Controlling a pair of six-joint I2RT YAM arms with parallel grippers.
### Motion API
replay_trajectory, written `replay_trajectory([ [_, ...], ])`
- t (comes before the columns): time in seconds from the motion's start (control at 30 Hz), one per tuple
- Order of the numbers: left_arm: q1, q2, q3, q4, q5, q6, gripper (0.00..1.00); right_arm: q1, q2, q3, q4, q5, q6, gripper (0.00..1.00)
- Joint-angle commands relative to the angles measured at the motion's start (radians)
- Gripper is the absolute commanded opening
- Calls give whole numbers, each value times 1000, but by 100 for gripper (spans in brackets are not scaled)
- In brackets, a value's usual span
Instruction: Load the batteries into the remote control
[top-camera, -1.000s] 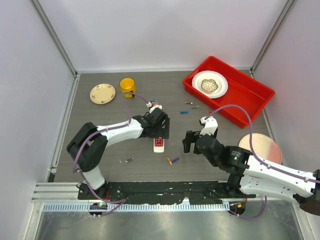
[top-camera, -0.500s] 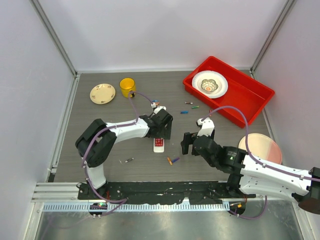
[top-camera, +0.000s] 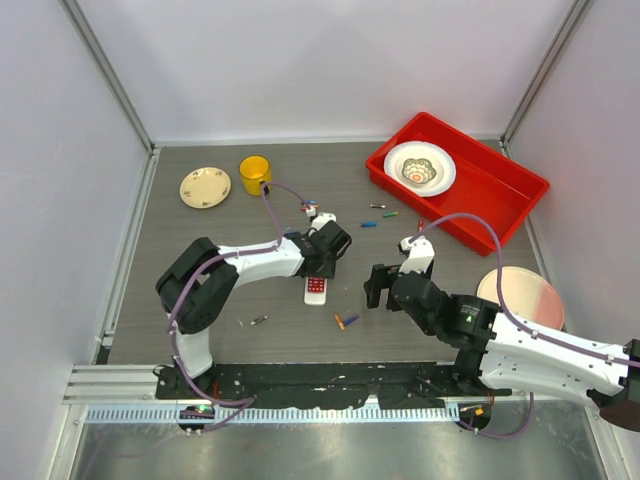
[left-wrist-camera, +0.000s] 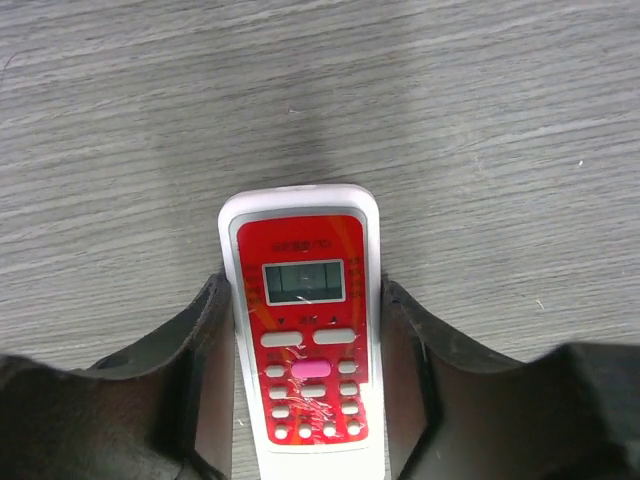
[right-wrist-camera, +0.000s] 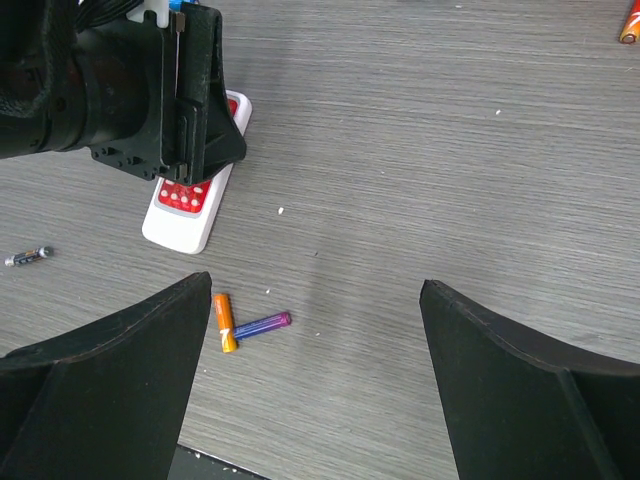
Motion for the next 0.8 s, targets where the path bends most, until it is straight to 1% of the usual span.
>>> replay_trajectory([
  [0.0, -12, 7, -22, 19, 25, -27, 33, 0, -20, 18, 1, 31, 20, 90],
  [0.03, -12, -20, -34, 37, 20, -25, 24, 0, -17, 29, 1, 30, 18, 91],
  [0.1, -10, -83, -53, 77, 7, -16, 17, 0, -3, 43, 4, 33, 9, 90],
  [0.13, -9, -164, -68, 91, 3, -13, 9, 0, 2, 58, 4, 47, 11, 90],
  [0.2, 1, -249, -85, 119, 8, 1, 0, 0, 12, 69, 18, 54, 3, 90],
  [0.23, 8, -331, -111, 157, 35, 4, 0, -2, 28, 90, 18, 45, -11, 91],
  [0.27, 17, -382, -132, 184, 64, 4, 0, -2, 34, 104, 19, 10, -18, 91],
  [0.3, 43, -427, -160, 274, 101, -1, 0, -3, 45, 118, 22, -17, -32, 91],
  [0.33, 57, -470, -228, 322, 188, -8, 0, -5, 60, 141, 25, -37, -29, 91],
  [0.37, 71, -560, -263, 368, 219, -22, 0, -5, 57, 144, 38, -65, -29, 92],
  [0.4, 100, -596, -295, 457, 256, -57, 0, -6, 46, 137, 103, -127, -28, 92],
  [0.43, 109, -637, -359, 499, 287, -73, 0, -9, 33, 106, 148, -168, -29, 94],
  [0.47, 123, -698, -391, 539, 343, -90, 0, -12, -7, 88, 192, -198, -20, 94],
  [0.5, 146, -731, -421, 612, 379, -120, 0, -20, -24, 72, 270, -261, -9, 94],
  [0.53, 157, -755, -477, 649, 402, -136, 0, -29, -40, 49, 300, -293, 10, 94],
  [0.57, 166, -778, -505, 684, 445, -146, 0, -57, -53, 43, 327, -327, 20, 94],
  [0.6, 184, -824, -534, 770, 462, -159, 0, -72, -60, 37, 382, -406, 30, 94],
  [0.67, 204, -866, -635, 885, 496, -217, 0, -129, -69, 8, 445, -500, 73, 94],
  [0.7, 227, -895, -672, 1027, 529, -249, 0, -156, -78, -8, 541, -551, 98, 94],
  [0.73, 240, -907, -741, 1103, 543, -305, 0, -181, -80, -40, 585, -668, 118, 94],
  [0.77, 252, -915, -772, 1177, 554, -336, 0, -207, -78, -54, 626, -715, 167, 94],
])
